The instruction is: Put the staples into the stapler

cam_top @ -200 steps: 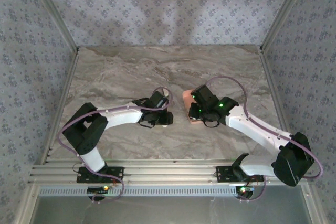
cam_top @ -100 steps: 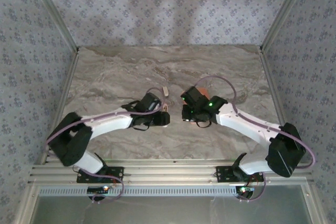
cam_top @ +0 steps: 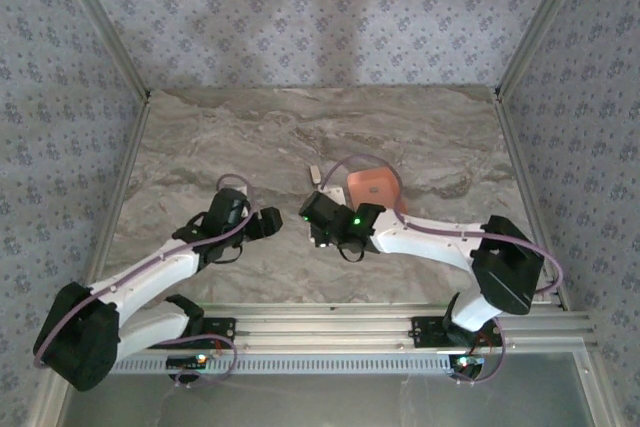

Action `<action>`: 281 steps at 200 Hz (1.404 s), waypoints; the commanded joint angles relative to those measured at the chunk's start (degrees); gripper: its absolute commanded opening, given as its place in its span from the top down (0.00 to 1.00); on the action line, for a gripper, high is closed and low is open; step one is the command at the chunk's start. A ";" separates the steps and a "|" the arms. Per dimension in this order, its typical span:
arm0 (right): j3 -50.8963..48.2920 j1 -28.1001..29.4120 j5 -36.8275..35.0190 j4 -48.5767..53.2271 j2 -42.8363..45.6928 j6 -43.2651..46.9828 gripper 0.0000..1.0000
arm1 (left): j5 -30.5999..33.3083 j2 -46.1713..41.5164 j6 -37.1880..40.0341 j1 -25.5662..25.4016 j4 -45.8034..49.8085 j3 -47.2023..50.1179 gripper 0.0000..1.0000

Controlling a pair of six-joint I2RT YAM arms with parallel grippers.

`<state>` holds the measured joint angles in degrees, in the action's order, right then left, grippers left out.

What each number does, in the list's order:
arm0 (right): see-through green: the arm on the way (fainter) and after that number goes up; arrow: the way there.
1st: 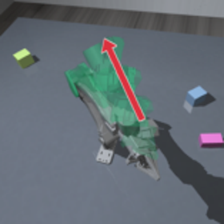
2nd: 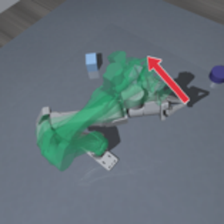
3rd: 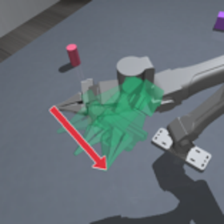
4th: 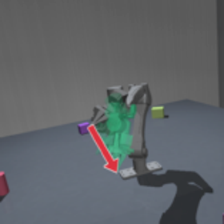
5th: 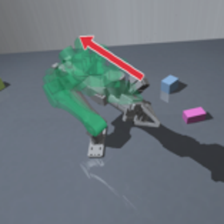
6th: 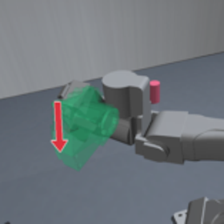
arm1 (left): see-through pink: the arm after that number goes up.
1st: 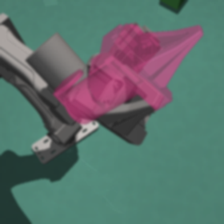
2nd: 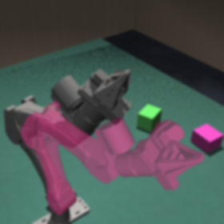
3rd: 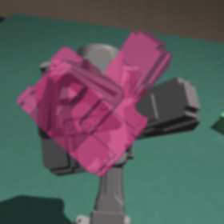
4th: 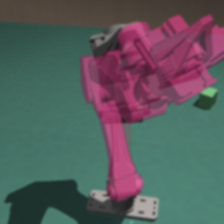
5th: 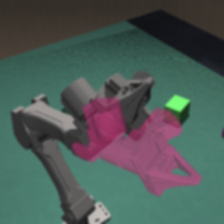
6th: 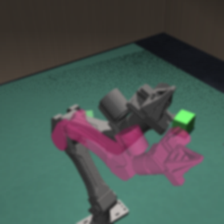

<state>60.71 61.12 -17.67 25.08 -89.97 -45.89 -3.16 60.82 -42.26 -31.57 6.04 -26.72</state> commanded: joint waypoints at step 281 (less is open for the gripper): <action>8.11 -0.74 -8.08 -1.66 -14.09 -8.40 0.83 | 0.69 6.73 5.34 3.40 -9.47 0.44 0.02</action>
<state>69.91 59.92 -23.68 22.44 -103.24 -51.40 -2.09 67.59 -38.35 -28.58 -2.22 -24.71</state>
